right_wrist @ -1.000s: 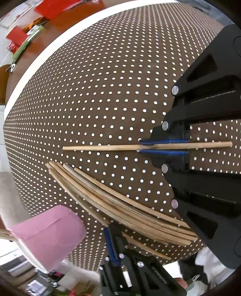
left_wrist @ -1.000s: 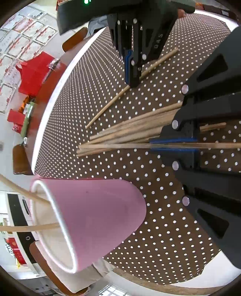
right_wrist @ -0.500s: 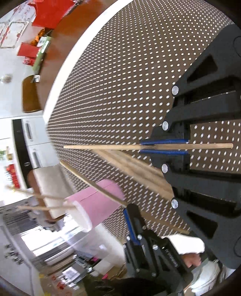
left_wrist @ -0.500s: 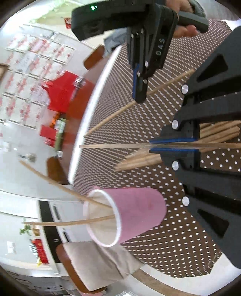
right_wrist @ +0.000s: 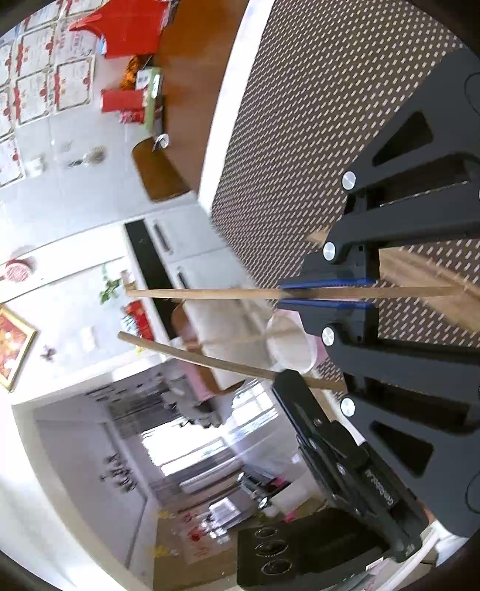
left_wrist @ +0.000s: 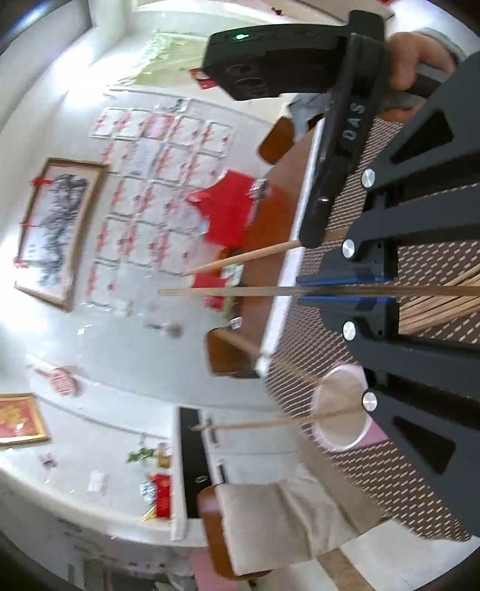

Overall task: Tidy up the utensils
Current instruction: 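Lift the chopstick with the right gripper and drop it into the pink cup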

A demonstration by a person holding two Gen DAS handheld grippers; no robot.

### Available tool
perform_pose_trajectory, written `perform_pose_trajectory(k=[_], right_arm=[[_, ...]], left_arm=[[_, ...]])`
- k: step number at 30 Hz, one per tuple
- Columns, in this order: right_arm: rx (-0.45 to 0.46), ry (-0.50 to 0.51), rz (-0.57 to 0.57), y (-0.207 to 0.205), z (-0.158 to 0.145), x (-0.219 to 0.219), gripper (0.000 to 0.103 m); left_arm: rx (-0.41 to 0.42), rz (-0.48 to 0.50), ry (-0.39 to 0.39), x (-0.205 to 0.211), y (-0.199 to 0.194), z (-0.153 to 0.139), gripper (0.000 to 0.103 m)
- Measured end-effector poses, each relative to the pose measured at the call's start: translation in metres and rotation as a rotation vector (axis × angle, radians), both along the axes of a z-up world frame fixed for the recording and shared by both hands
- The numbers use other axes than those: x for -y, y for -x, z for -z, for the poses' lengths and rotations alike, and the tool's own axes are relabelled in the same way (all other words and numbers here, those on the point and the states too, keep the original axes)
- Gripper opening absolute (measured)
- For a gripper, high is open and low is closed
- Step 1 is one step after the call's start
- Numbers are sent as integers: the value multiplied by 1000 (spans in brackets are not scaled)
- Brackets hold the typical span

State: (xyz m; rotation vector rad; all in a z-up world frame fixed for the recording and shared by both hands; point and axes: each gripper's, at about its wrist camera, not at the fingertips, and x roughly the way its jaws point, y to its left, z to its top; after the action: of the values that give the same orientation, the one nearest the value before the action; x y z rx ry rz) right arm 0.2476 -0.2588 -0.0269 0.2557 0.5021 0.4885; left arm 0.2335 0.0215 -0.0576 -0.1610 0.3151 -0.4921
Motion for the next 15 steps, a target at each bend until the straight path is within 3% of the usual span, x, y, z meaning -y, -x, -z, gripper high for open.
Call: perform_pose_trajectory(k=[10,15], right_arm=[[144,-48,-7,-34,-16,-43,6],[190,-78,-13,-55,-15,-57,6]], left_arm=[[163,-159,99,-42,-14,-25,5],[216,-218,104,-52,-28,-27,5]])
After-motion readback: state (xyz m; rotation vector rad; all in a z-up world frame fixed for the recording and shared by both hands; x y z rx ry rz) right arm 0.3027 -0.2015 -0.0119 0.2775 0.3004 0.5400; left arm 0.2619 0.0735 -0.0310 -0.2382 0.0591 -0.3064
